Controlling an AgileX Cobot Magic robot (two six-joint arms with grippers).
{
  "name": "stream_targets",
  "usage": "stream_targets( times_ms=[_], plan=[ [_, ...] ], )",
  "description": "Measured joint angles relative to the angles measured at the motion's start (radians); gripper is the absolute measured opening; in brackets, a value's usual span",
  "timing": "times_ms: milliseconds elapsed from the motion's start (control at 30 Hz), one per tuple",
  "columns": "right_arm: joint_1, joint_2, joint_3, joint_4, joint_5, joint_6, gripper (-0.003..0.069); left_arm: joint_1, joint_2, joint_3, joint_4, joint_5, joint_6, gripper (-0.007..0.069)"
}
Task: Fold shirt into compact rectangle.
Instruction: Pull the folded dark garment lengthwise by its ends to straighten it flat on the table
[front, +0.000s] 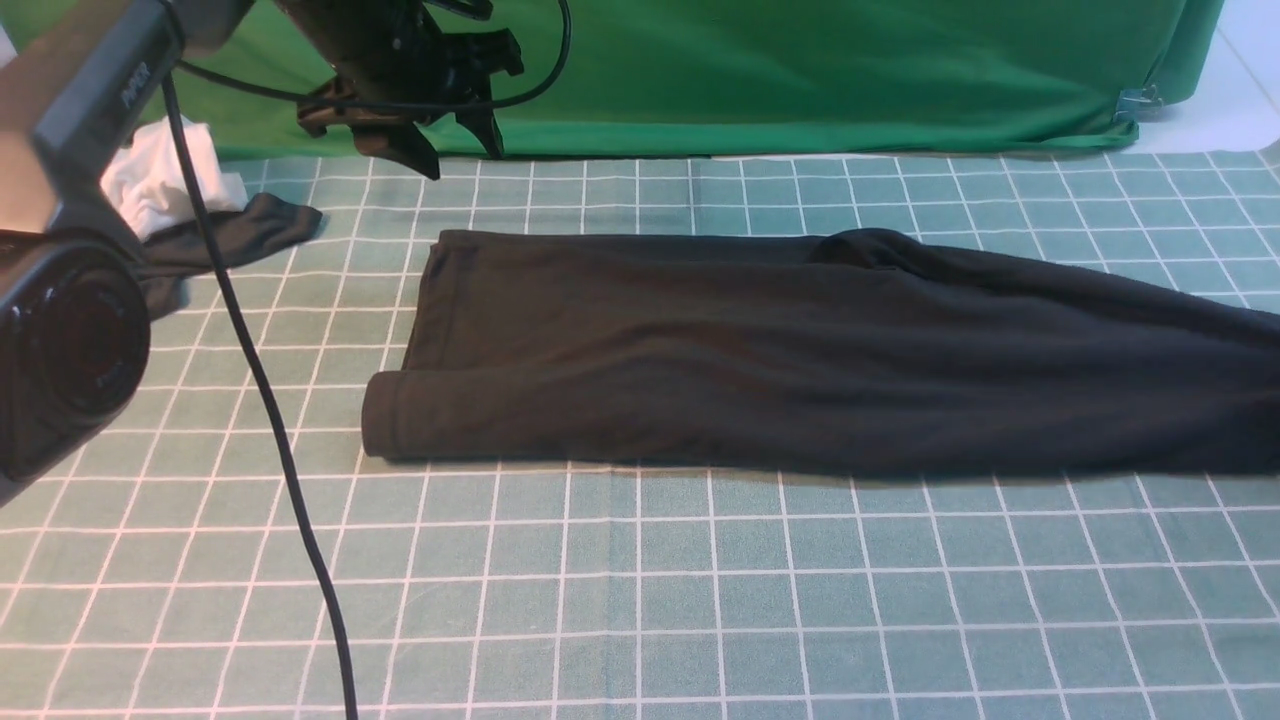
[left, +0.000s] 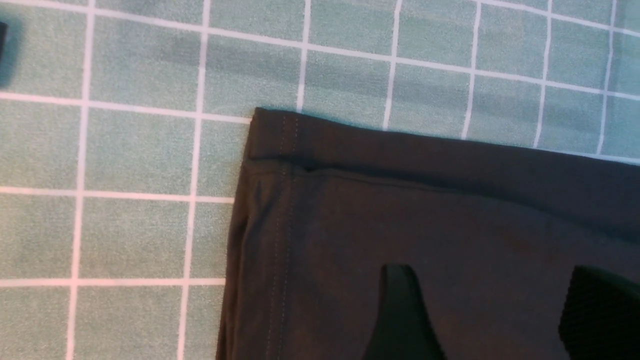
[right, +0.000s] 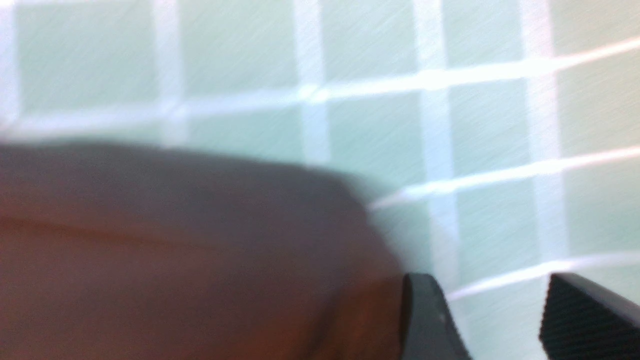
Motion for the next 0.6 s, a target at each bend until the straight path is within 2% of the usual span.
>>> stream_targets(
  times_ms=[133, 200, 267, 300, 333, 367, 433, 467, 533, 600],
  plan=[
    [-0.022, 0.0, -0.119, -0.054, 0.065, 0.061, 0.0341, 0.0, -0.017, 0.0, -0.023, 0.0, 0.015, 0.0391],
    [-0.028, 0.0, -0.214, -0.01, 0.177, 0.039, 0.0286, 0.0, -0.03, 0.0, -0.03, 0.0, 0.021, 0.0391],
    [-0.028, -0.001, -0.255, 0.095, 0.249, -0.039, 0.0183, 0.0, -0.034, -0.001, -0.03, 0.0, 0.026, 0.0391],
    [-0.028, -0.002, -0.264, 0.191, 0.298, -0.102, 0.0109, 0.0, -0.034, -0.001, -0.024, 0.0, 0.026, 0.0391],
    [-0.028, -0.002, -0.265, 0.276, 0.32, -0.16, 0.0076, 0.0, -0.034, -0.001, -0.014, 0.0, 0.027, 0.0391],
    [-0.028, 0.0, -0.264, 0.327, 0.333, -0.196, 0.0054, 0.0, -0.034, -0.001, -0.01, 0.0, 0.027, 0.0391],
    [-0.027, 0.012, -0.246, 0.518, 0.362, -0.323, 0.0025, 0.0, -0.034, -0.001, 0.015, 0.0, 0.028, 0.0391],
    [-0.027, 0.014, -0.242, 0.531, 0.363, -0.332, 0.0023, 0.0, -0.034, -0.001, 0.016, 0.0, 0.028, 0.0391],
    [-0.017, 0.057, -0.22, 0.641, 0.369, -0.413, 0.0017, 0.0, -0.034, -0.001, 0.019, 0.0, 0.029, 0.0391],
    [-0.01, 0.106, -0.211, 0.658, 0.357, -0.438, 0.0017, 0.0, -0.034, -0.001, 0.021, 0.0, 0.029, 0.0391]
  ],
)
